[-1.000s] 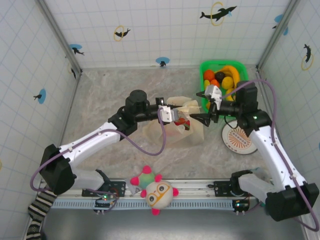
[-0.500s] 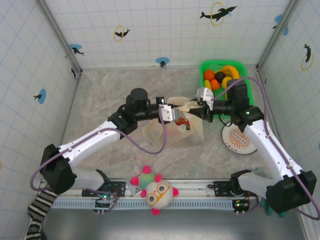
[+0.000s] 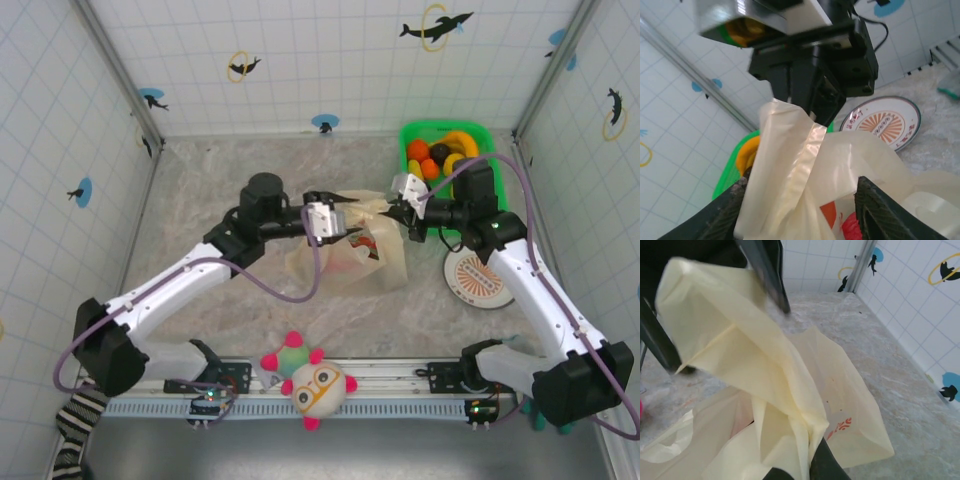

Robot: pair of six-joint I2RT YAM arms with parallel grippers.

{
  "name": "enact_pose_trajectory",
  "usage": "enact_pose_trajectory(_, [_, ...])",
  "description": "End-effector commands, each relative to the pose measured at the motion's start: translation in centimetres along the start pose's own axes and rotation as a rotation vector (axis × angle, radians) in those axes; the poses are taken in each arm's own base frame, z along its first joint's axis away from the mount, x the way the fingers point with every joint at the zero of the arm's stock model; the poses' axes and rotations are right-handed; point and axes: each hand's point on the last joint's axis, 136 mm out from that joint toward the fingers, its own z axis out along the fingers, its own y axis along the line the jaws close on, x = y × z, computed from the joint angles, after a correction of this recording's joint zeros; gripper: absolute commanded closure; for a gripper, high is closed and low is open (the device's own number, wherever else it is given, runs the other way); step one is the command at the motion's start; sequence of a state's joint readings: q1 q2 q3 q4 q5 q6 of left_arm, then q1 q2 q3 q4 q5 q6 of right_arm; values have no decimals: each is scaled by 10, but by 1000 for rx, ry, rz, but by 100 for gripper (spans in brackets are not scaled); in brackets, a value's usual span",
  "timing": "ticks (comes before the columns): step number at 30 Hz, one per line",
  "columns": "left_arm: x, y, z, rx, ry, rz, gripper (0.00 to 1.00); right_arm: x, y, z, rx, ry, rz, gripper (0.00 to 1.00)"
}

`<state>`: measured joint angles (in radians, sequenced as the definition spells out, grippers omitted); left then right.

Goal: Place the fake fruits into the plastic bag and tie a complex knot

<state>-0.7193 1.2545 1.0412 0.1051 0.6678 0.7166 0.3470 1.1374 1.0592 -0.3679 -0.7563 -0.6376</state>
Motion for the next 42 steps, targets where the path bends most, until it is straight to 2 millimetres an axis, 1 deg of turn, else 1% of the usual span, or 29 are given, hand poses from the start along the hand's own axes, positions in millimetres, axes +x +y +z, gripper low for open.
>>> enact_pose_trajectory(1, [-41,4,-38,12,-167,-91,35,-18,-9,-7,61,-28,-79,100])
enact_pose_trajectory(3, [-50,10,-48,-28,-209,-129,30,-19,-9,-7,59,-32,-82,100])
enact_pose_trajectory(4, [-52,18,-50,-62,-210,-160,28,-19,-8,-6,56,-34,-83,100])
enact_pose_trajectory(6, [-52,42,-48,-129,-184,-260,28,-20,-6,-5,50,-39,-86,100])
enact_pose_trajectory(8, [-48,68,-43,-182,-161,-389,29,-21,-5,-6,51,-42,-92,100])
enact_pose_trajectory(9, [-43,81,-39,-210,-145,-462,30,-22,-5,-6,52,-43,-92,100])
enact_pose_trajectory(10, [-39,89,-35,-224,-131,-514,31,-21,-4,-6,50,-43,-93,100])
enact_pose_trajectory(11, [-31,96,-30,-238,-108,-566,31,-21,-3,-6,48,-43,-93,100])
enact_pose_trajectory(12, [-31,104,-26,-243,-101,-588,32,-21,-2,-6,49,-44,-96,100])
enact_pose_trajectory(14, [-21,108,-15,-229,-71,-617,32,-22,-1,-6,47,-49,-98,100])
enact_pose_trajectory(16, [-11,107,-4,-192,-52,-633,32,-21,0,-5,44,-47,-95,100])
enact_pose_trajectory(18, [-4,98,6,-123,-47,-647,33,-22,0,-7,49,-48,-100,100])
enact_pose_trajectory(22, [2,78,18,-6,-54,-647,33,-24,0,-7,48,-53,-103,100])
enact_pose_trajectory(26, [3,61,24,76,-55,-622,33,-23,1,-7,48,-48,-102,100])
enact_pose_trajectory(29, [4,52,27,118,-47,-614,32,-21,1,-7,50,-43,-101,100])
enact_pose_trajectory(37, [5,41,33,184,-28,-602,30,-16,3,-5,55,-5,-123,100])
enact_pose_trajectory(42, [10,33,39,211,4,-596,29,-14,2,-2,74,25,-161,100])
